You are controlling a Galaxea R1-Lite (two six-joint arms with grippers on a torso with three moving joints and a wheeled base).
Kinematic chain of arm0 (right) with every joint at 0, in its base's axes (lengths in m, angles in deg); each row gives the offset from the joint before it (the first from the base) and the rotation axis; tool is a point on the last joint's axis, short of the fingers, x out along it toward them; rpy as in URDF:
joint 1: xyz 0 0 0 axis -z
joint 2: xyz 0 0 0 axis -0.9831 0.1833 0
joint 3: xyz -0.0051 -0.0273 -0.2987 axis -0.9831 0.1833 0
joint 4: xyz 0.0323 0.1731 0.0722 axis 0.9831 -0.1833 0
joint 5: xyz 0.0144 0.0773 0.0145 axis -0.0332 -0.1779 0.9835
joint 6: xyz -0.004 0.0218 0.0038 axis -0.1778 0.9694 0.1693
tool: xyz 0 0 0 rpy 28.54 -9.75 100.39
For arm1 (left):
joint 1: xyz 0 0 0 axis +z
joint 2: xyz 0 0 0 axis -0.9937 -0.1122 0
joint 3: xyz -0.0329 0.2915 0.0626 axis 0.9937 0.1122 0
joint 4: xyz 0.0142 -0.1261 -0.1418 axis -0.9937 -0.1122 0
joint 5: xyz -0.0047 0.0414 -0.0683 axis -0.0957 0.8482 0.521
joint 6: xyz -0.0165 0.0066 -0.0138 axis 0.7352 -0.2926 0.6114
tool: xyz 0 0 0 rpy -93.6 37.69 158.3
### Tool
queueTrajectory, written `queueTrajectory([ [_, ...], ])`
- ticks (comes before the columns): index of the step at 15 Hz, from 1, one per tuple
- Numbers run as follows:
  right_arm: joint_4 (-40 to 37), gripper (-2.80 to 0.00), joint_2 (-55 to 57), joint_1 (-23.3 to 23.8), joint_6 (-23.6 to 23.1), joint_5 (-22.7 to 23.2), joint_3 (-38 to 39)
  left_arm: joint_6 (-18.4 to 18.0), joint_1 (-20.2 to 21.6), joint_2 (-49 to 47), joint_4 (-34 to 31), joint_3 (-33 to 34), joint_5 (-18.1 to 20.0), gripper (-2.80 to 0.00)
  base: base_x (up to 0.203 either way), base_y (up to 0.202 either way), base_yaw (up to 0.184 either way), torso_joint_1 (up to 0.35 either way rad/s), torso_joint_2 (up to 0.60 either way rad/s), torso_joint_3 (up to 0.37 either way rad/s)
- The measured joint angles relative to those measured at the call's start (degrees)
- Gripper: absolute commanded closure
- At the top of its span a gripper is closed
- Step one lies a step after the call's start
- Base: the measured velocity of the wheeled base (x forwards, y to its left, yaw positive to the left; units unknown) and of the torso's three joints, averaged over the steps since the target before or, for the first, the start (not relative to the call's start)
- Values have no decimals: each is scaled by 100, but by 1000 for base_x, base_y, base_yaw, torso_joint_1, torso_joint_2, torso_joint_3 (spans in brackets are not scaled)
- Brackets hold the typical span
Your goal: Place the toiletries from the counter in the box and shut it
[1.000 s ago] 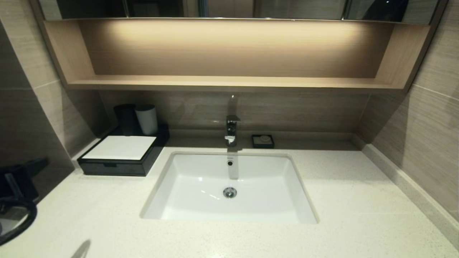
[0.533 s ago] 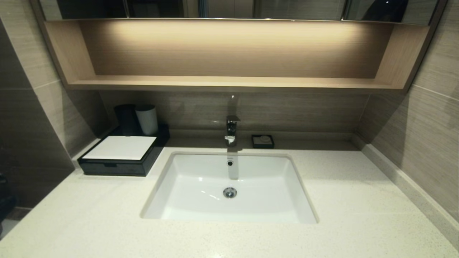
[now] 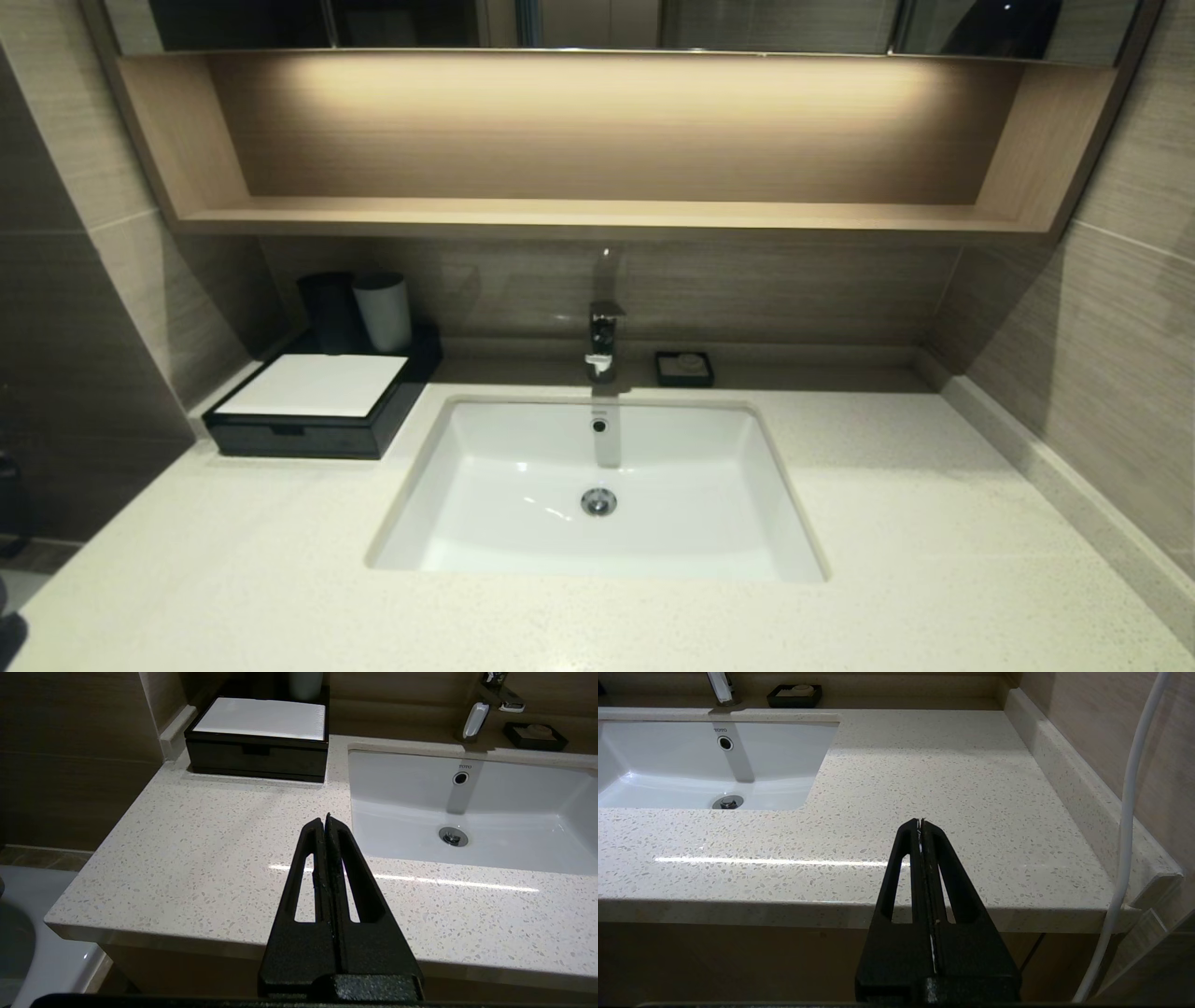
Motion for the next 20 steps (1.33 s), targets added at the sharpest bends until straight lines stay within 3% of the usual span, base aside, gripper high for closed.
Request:
queueTrajectory([
  [8, 0, 0, 0, 0, 2, 0, 0, -295, -7, 1104, -408, 527, 12, 0, 0, 0, 0, 0, 0, 0],
  [13, 0, 0, 0, 0, 0, 2, 0, -595, 4, 1935, -1107, 767, 70, 0, 0, 0, 0, 0, 0, 0],
  [20, 0, 0, 0, 0, -1, 0, 0, -619, 4, 2171, -844, 1024, 197, 0, 0, 0, 0, 0, 0, 0],
])
